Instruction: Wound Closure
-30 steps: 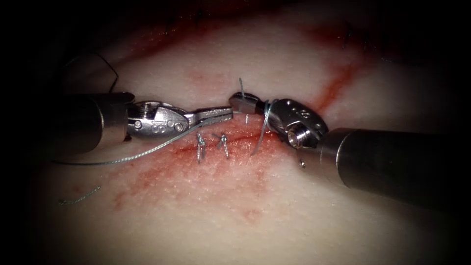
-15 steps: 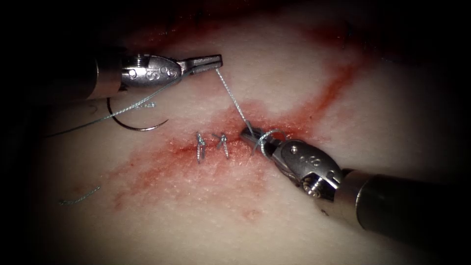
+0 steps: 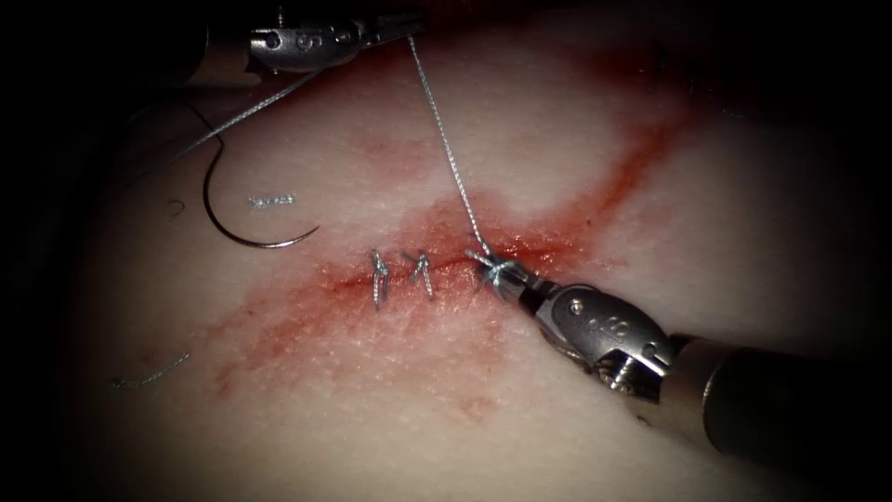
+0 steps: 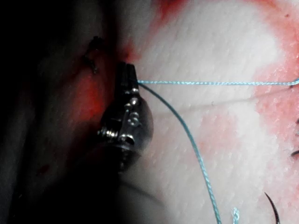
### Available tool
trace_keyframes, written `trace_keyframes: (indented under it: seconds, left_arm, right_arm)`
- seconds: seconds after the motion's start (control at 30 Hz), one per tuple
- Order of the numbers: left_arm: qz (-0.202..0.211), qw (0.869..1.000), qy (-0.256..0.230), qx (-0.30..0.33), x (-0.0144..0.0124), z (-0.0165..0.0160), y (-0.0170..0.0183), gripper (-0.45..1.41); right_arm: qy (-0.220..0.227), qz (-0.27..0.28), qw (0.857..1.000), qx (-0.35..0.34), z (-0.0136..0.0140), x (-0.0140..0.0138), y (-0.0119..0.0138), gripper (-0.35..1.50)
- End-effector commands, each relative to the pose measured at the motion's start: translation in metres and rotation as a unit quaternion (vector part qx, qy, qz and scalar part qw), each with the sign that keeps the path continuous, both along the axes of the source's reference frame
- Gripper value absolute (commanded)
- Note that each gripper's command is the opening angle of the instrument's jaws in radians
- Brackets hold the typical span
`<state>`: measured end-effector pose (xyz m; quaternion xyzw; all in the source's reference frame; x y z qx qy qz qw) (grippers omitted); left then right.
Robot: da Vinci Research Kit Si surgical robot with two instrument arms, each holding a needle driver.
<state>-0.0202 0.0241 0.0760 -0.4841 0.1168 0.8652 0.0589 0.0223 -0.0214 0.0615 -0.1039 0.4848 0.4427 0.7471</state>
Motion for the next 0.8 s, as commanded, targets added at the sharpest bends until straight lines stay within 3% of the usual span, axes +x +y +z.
trace_keyframes:
  seconds: [0.03, 0.37, 0.8]
  left_arm:
    - [-0.003, 1.000, 0.003, 0.000, -0.0004, 0.0006, 0.0005, -0.45]
    - [-0.026, 0.998, 0.047, -0.015, 0.0003, 0.0006, 0.0039, -0.45]
    - [-0.037, 0.996, 0.065, -0.038, -0.0003, 0.0001, 0.0063, -0.45]
  right_arm:
    - [0.001, 0.000, 1.000, 0.002, 0.0002, 0.0009, -0.0007, -0.35]
    - [0.022, -0.027, 0.999, 0.000, -0.0021, 0.0015, -0.0016, -0.35]
    - [0.039, -0.060, 0.997, -0.019, -0.0026, 0.0023, -0.0016, -0.35]
